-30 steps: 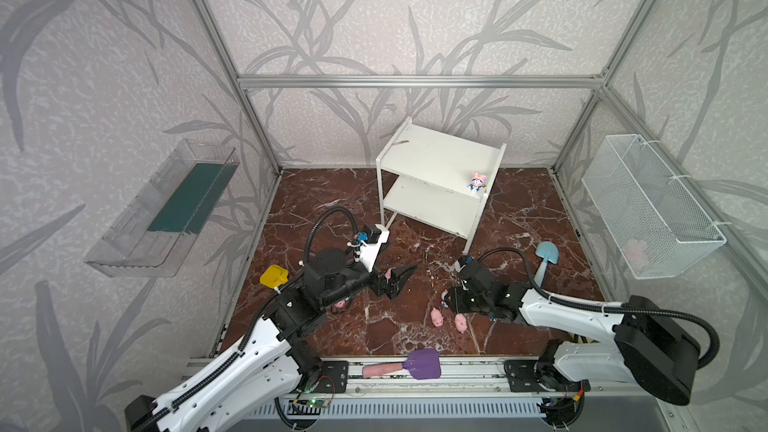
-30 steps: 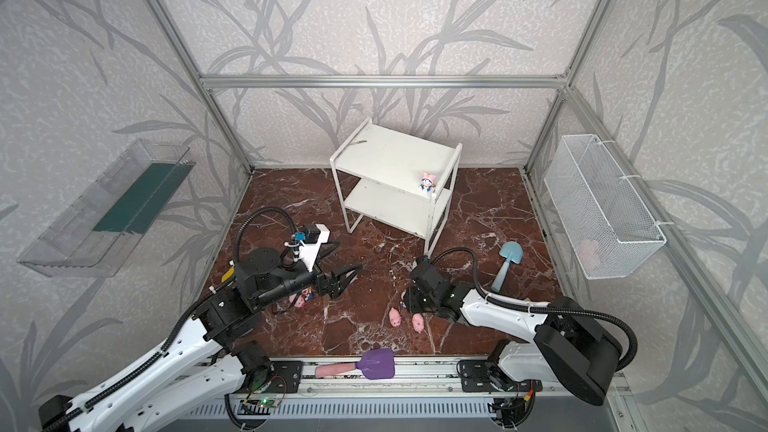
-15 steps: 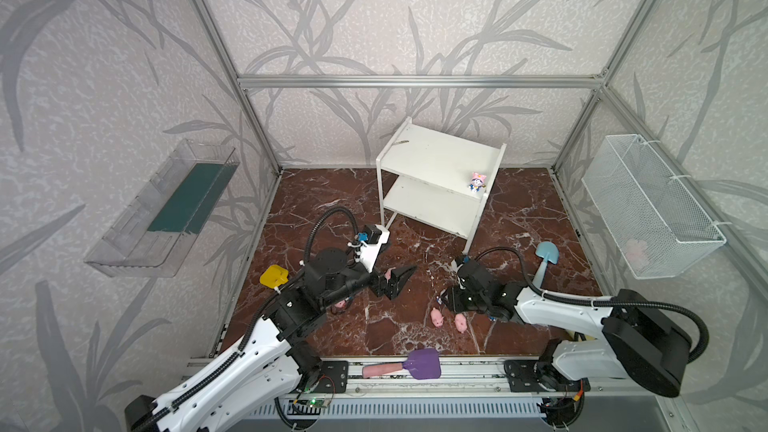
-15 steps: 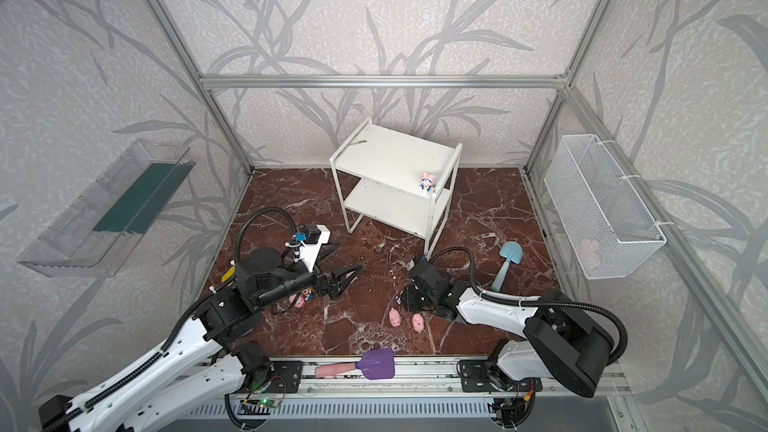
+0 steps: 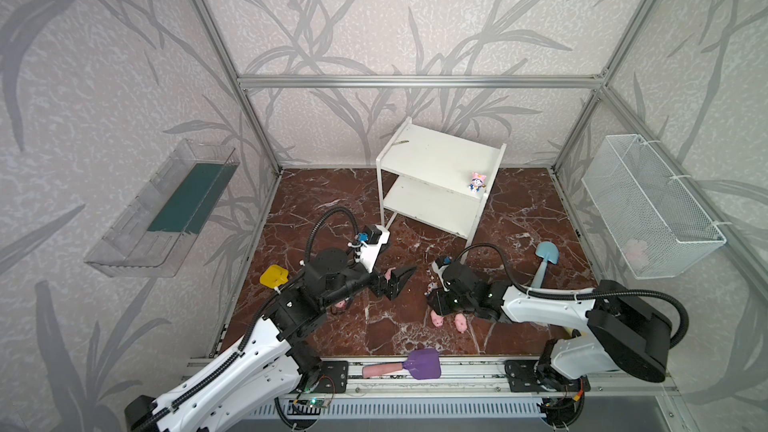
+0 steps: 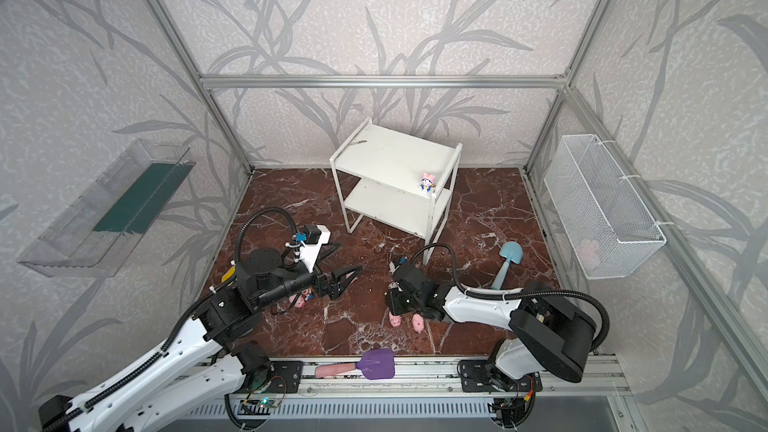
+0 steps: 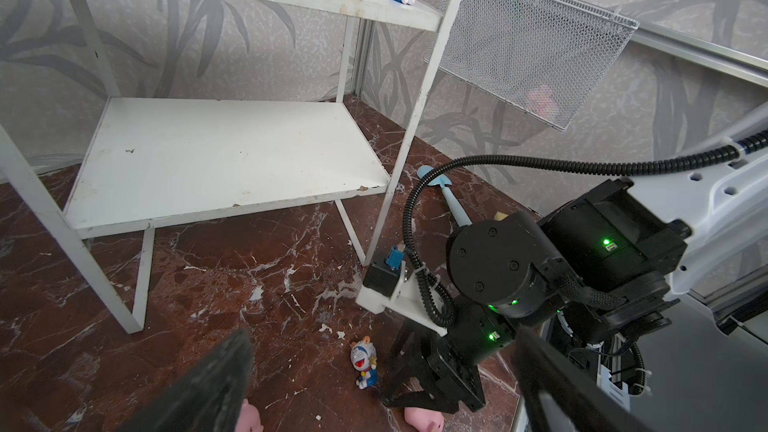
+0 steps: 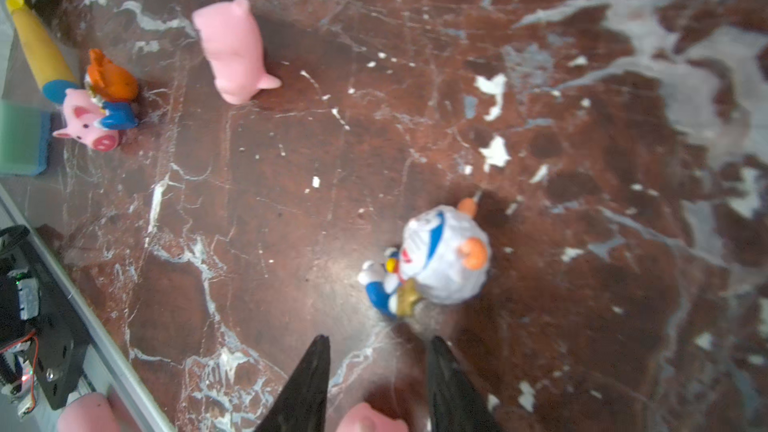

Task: Place and organize the plastic toys onto the shelf
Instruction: 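Lower the right gripper over the white Doraemon figurine beside the pink pigs, then close the right gripper on the white Doraemon figurine and lift it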

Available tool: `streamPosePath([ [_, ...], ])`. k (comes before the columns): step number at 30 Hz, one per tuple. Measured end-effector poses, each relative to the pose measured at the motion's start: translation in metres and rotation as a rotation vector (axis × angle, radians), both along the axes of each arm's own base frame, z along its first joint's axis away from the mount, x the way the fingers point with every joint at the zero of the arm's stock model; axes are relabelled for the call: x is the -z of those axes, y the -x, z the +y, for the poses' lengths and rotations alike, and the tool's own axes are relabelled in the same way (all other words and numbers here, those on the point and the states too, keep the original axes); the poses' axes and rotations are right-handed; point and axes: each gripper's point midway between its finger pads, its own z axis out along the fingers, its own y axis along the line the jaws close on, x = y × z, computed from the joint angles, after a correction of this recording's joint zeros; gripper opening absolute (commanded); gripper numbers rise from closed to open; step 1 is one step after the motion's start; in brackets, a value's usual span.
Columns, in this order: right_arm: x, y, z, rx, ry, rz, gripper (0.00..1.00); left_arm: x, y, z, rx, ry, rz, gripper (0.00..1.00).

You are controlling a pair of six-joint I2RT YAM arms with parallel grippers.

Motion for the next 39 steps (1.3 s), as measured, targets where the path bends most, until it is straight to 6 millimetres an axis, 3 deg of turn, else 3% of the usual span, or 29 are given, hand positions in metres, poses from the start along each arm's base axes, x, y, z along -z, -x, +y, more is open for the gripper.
streamPosePath([
  [10,-0.003,-0.003,0.003,0.071,-0.025,0.026,0.48,-0.004,0.002,0.001,0.001,0.011,-0.01,0.99],
  [16,0.016,-0.002,0.002,0.107,-0.004,0.076,0.46,-0.007,0.003,0.003,0.001,0.018,-0.017,0.99],
  [29,0.016,-0.024,0.024,0.158,-0.007,0.08,0.4,-0.018,0.008,0.007,0.001,0.046,-0.042,0.99],
  [39,0.018,-0.036,0.018,0.243,0.023,0.057,0.4,-0.019,0.009,0.008,0.001,0.048,-0.044,0.99],
])
